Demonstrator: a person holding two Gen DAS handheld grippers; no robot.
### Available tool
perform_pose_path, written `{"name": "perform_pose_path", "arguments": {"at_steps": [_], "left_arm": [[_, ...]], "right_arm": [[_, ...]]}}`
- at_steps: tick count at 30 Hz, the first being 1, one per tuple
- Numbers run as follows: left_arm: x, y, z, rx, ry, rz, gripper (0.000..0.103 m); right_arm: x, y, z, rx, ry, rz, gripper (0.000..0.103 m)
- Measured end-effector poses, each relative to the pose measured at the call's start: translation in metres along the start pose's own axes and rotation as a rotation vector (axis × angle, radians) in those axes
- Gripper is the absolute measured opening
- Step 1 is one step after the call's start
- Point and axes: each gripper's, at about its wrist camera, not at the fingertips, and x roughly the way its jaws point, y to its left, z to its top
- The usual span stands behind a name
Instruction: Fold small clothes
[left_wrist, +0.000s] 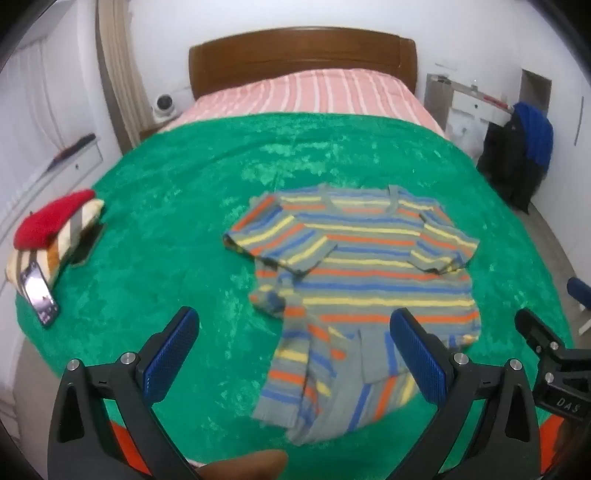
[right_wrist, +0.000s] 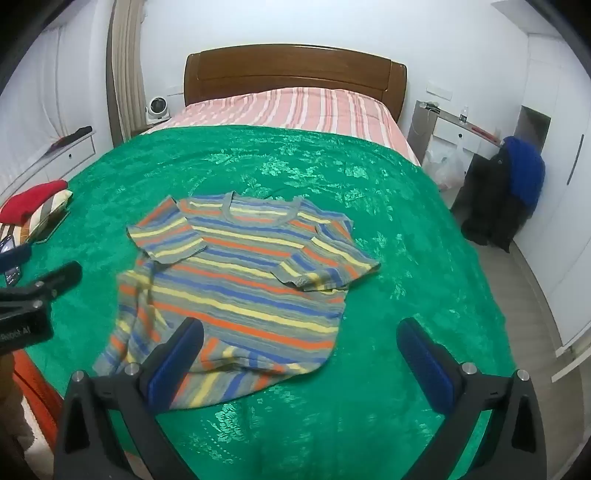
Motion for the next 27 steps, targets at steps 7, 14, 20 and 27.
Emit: {"name": "perform_pose_path", "arguments": {"at_steps": [7,14,20,27], "left_arm": [[0.008,-0.006,-0.015,-0.071,0.065,-0.102,0.103],[0.006,0.011,-0.007,-0.052,0.096,-0.136,0.103],[0.003,0.011,-0.008,-0.024,0.086,-0.095,0.103],[0.002,0.008,-0.014,-0.002,0.093,-0.093,0.103]], "right_arm": [[-0.003,0.009,-0.003,0.005,0.013,0.022,0.103],[-0.006,0.018,-0.003,-0.002,0.026,0.013,0.103],[-0.002,0.022,-0.008,-0.020,0.057,0.021,0.103],[-0.003,0.026,-0.010,-0.024,0.060,-0.018,0.103]]}}
